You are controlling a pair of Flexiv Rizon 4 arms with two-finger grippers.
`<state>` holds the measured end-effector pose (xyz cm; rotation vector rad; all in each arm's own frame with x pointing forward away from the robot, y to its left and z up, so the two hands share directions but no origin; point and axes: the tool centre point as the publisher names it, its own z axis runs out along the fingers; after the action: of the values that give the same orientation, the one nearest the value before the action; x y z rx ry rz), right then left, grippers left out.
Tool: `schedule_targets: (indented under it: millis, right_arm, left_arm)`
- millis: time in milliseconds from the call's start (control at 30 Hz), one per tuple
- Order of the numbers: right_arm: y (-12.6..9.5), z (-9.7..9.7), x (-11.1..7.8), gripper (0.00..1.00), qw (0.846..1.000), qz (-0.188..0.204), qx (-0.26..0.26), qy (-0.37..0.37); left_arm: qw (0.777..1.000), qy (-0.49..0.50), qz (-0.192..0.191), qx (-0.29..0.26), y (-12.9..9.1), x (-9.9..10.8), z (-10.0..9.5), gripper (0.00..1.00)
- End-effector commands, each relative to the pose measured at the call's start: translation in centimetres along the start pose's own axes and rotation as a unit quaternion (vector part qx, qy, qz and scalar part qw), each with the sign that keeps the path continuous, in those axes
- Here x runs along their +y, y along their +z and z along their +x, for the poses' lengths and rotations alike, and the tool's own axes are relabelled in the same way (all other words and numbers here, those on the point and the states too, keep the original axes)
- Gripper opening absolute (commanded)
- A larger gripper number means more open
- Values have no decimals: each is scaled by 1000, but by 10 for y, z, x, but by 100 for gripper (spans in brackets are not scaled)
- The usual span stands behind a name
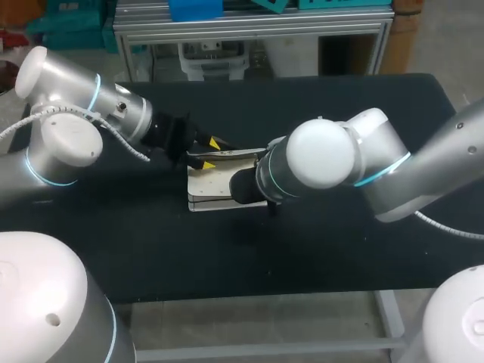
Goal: Pick up the bag, open it, inspect its contents, close it, and place it on the opposite side
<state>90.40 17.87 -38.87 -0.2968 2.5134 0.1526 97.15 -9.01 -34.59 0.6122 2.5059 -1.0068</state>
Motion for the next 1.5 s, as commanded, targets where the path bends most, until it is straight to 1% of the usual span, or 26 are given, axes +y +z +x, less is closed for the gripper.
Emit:
schedule_targets:
  millis: [33,200,300,367,433,500,567,633,700,833,967,1000,1033,1067,1100,1200,1267,1500]
  right_arm:
    - [5,2,2,0,1000,0,0,-1]
    - [5,2,2,0,1000,0,2,-3]
    - [6,2,1,0,1000,-1,3,-2]
    - [7,1,1,0,1000,0,4,-3]
    - [8,1,1,0,1000,-1,5,-3]
    - [8,1,1,0,1000,-1,6,-4]
    - [9,0,1,0,1000,-1,6,-4]
    - [9,0,2,0,1000,-1,6,-6]
    - [9,-1,2,0,1000,0,7,-7]
    - [9,-1,1,0,1000,3,7,-6]
    - [5,-3,0,0,1000,4,6,-3]
    - [4,-5,0,11,1000,3,5,-1]
    - [1,-7,0,41,1000,1,4,0]
    - [-1,-9,1,88,1000,-2,4,1]
    - [-4,-11,1,100,1000,-4,3,2]
    - [-14,-17,1,100,1000,-14,1,6]
    - [-23,-21,1,100,1000,-27,-1,8]
    - [-51,-27,-1,100,998,-55,-12,12]
  left_arm:
    - [1000,-8,-6,8,15,6,-19,43]
    - [999,-22,-22,8,18,19,-31,42]
    - [999,-32,-25,7,17,26,-35,42]
    - [999,-37,-25,7,16,29,-36,39]
    - [999,-42,-26,9,16,30,-37,32]
    - [998,-47,-28,11,16,31,-38,20]
    - [998,-51,-30,13,15,32,-38,15]
    - [998,-58,-33,18,15,33,-40,0]
    - [997,-63,-39,21,15,34,-40,0]
    - [996,-79,-37,35,14,35,-42,0]
    - [995,-82,-38,39,11,30,-42,0]
    - [995,-83,-36,39,10,28,-42,0]
    - [995,-86,-34,38,9,27,-42,0]
    - [995,-88,-34,36,8,25,-42,0]
    - [995,-89,-33,35,6,24,-42,0]
    - [994,-100,-35,25,1,21,-43,0]
    - [993,-110,-35,19,-3,19,-44,0]
    - [989,-143,-42,-7,-19,12,-54,0]
